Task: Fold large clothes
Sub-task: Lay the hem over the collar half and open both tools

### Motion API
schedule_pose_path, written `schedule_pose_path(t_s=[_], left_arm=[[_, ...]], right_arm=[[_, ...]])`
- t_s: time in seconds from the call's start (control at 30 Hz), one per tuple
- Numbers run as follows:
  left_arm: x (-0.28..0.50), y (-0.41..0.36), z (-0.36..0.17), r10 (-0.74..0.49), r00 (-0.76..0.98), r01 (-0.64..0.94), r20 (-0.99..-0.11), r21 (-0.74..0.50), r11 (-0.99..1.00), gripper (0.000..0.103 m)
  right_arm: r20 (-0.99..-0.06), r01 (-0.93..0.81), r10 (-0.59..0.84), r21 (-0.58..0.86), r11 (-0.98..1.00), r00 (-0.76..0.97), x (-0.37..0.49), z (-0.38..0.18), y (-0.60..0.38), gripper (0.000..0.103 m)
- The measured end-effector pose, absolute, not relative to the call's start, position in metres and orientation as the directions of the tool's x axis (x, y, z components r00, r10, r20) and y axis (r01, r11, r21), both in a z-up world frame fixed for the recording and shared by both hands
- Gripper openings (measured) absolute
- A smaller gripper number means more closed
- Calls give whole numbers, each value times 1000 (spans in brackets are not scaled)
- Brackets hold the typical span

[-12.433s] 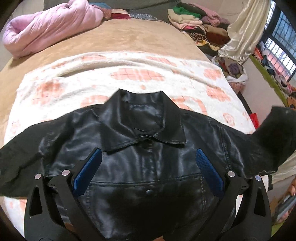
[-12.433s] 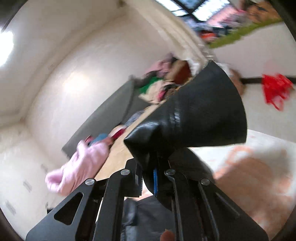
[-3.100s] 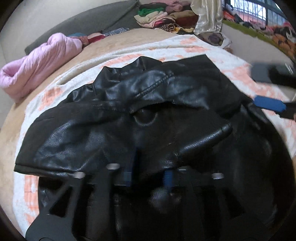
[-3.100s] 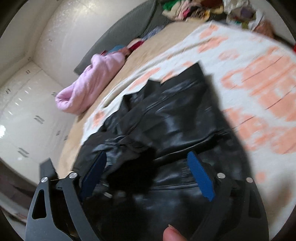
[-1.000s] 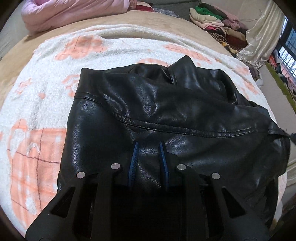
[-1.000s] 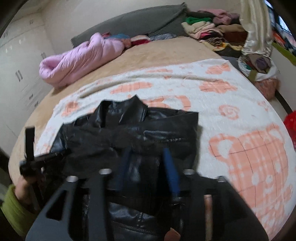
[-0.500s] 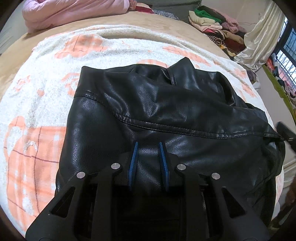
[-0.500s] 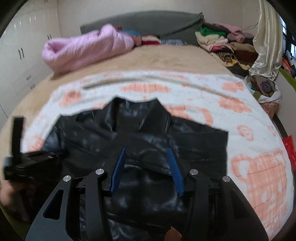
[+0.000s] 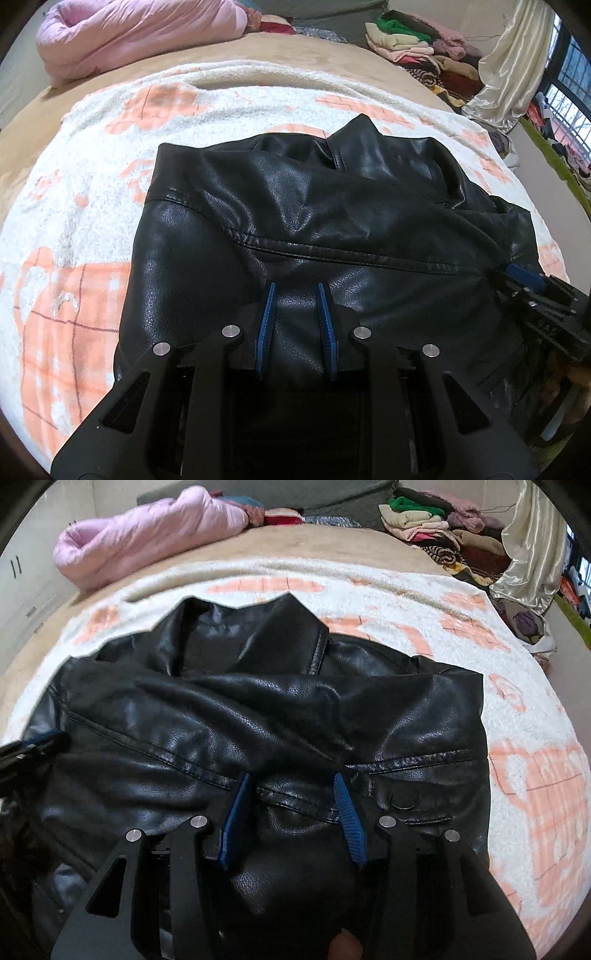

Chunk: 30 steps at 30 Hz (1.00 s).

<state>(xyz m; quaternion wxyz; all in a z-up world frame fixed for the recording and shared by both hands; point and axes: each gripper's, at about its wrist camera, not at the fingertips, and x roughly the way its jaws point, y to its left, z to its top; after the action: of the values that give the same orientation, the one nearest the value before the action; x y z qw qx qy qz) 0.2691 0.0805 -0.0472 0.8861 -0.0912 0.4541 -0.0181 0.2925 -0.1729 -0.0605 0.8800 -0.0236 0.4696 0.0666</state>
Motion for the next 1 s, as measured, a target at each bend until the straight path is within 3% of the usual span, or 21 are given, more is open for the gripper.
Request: schedule_pose_path(t_s=[0.17, 0.23, 0.37, 0.4, 0.43, 0.53, 0.7, 0.83, 1.0], left_arm=[[260, 79, -31, -121, 615, -32, -780, -178, 984, 21], [250, 77, -20, -132, 632, -26, -763, -191, 981, 44], [229, 62, -1, -132, 676, 6, -725, -174, 985, 65], [223, 58, 2, -138, 680, 15, -720, -175, 985, 76], [219, 54, 5, -147, 682, 25, -716, -179, 984, 79], [211, 44, 9, -169, 680, 48, -713, -187, 981, 88], [204, 30, 7, -167, 664, 73, -729, -159, 985, 91], [202, 26, 1, -168, 650, 77, -741, -156, 985, 91], [204, 23, -6, -153, 636, 72, -756, -140, 988, 90]], right_arm=[[-751, -141, 217, 165, 976, 623, 261, -24, -196, 53], [-722, -128, 216, 176, 976, 658, 244, -8, -207, 62], [-697, -117, 219, 192, 974, 683, 222, 5, -222, 69], [-692, -115, 220, 195, 974, 688, 218, 8, -223, 75], [-688, -114, 219, 195, 974, 692, 214, 9, -224, 83], [-674, -116, 211, 183, 976, 708, 201, 11, -225, 85], [-665, -139, 223, 179, 974, 713, 190, 11, -220, 83], [-663, -159, 231, 168, 973, 712, 189, 14, -215, 73], [-672, -183, 249, 169, 969, 698, 190, 13, -207, 72]])
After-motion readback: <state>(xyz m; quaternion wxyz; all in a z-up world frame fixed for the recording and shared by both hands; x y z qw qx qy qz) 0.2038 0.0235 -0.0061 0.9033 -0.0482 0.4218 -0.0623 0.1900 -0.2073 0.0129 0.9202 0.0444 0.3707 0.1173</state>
